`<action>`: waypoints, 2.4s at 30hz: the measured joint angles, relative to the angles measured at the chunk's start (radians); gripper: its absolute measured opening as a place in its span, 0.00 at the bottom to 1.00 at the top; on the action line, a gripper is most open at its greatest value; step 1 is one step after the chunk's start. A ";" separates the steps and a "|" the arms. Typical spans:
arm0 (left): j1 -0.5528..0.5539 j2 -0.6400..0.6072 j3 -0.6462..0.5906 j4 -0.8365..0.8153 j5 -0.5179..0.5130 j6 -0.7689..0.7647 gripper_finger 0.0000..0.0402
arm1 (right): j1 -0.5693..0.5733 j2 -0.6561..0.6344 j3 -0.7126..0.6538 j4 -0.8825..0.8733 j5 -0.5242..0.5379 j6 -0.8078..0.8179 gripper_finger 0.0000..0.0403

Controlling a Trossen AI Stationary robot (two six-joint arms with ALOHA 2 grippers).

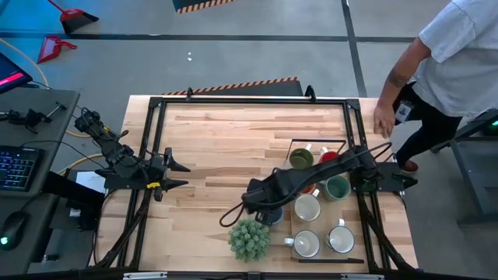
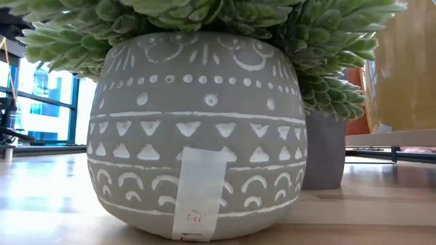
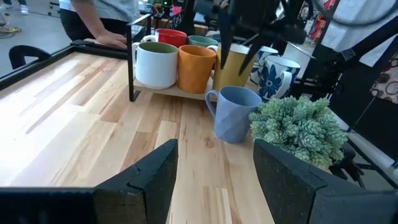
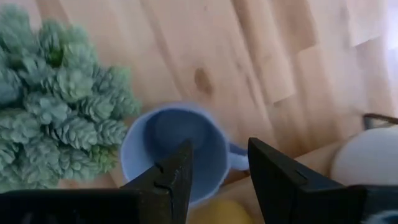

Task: Place coffee mugs
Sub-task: Put the light blue mug on the shelf

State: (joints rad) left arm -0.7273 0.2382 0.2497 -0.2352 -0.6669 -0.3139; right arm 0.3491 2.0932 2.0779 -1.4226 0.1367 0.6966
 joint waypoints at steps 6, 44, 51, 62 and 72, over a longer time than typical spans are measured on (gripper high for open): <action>0.000 0.000 0.000 0.001 0.007 -0.013 0.49 | -0.026 0.006 -0.098 0.054 -0.097 -0.019 0.33; 0.000 0.000 0.000 0.000 -0.012 -0.035 0.49 | -0.096 0.006 -0.408 0.359 -0.152 -0.056 0.33; 0.000 0.000 0.000 0.000 -0.012 -0.041 0.49 | -0.103 0.006 -0.408 0.371 -0.120 0.018 0.08; 0.000 0.000 0.000 0.000 -0.011 -0.042 0.49 | -0.105 0.006 -0.213 0.257 0.093 0.027 0.01; 0.000 0.000 0.000 -0.005 -0.011 -0.012 0.49 | 0.000 0.007 0.156 -0.129 0.296 0.188 0.00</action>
State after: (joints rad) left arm -0.7269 0.2379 0.2497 -0.2398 -0.6777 -0.3259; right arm 0.3487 2.0998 2.2337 -1.5515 0.4323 0.8850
